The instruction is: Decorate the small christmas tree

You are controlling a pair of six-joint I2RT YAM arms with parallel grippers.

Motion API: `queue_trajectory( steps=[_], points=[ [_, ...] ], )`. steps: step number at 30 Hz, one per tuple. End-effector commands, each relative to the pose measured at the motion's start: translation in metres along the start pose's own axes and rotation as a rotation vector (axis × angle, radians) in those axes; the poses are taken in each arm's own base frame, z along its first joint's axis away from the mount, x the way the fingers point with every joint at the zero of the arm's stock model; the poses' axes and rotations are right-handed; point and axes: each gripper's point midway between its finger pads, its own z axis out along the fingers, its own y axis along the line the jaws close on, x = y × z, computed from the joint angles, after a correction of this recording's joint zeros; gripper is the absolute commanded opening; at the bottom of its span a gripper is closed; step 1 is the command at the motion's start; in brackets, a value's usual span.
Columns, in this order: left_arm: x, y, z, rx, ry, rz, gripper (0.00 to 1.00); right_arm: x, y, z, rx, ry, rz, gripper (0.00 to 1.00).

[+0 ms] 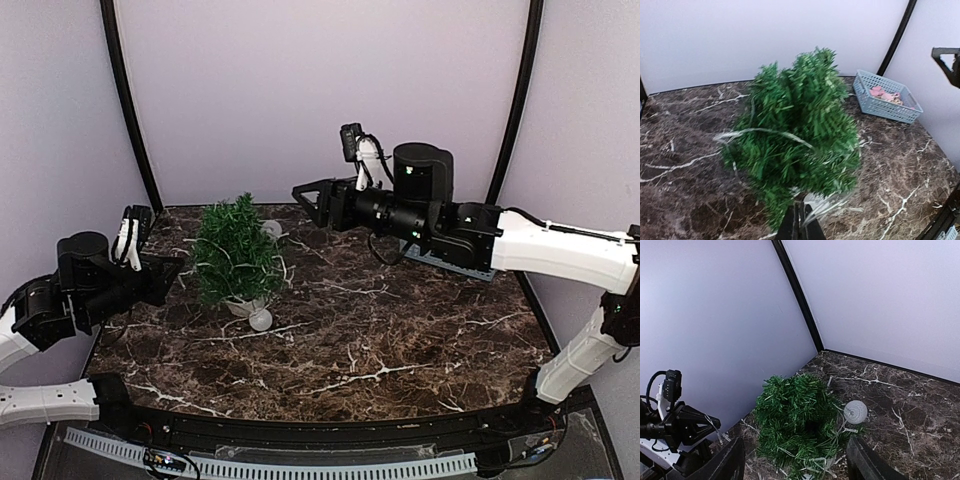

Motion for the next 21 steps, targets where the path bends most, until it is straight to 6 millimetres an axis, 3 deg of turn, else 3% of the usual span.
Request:
queue_trajectory(
  steps=[1, 5, 11, 17, 21],
  points=[
    [0.003, 0.043, -0.022, -0.217, 0.036, -0.047, 0.00, -0.018, -0.005, -0.009, 0.025, -0.062, -0.009, 0.71],
    [-0.011, 0.064, -0.042, -0.334, 0.007, -0.054, 0.00, -0.019, -0.005, -0.008, 0.024, -0.064, -0.009, 0.71],
    [-0.060, 0.087, -0.074, -0.515, -0.090, -0.011, 0.00, -0.019, -0.006, -0.010, 0.028, -0.065, -0.008, 0.72],
    [-0.105, 0.082, -0.091, -0.520, -0.196, 0.042, 0.00, -0.017, -0.008, -0.011, 0.039, -0.066, -0.009, 0.73],
    [-0.112, 0.077, -0.082, -0.530, -0.192, 0.106, 0.00, -0.017, -0.006, -0.009, 0.027, -0.063, -0.009, 0.73]
  ],
)
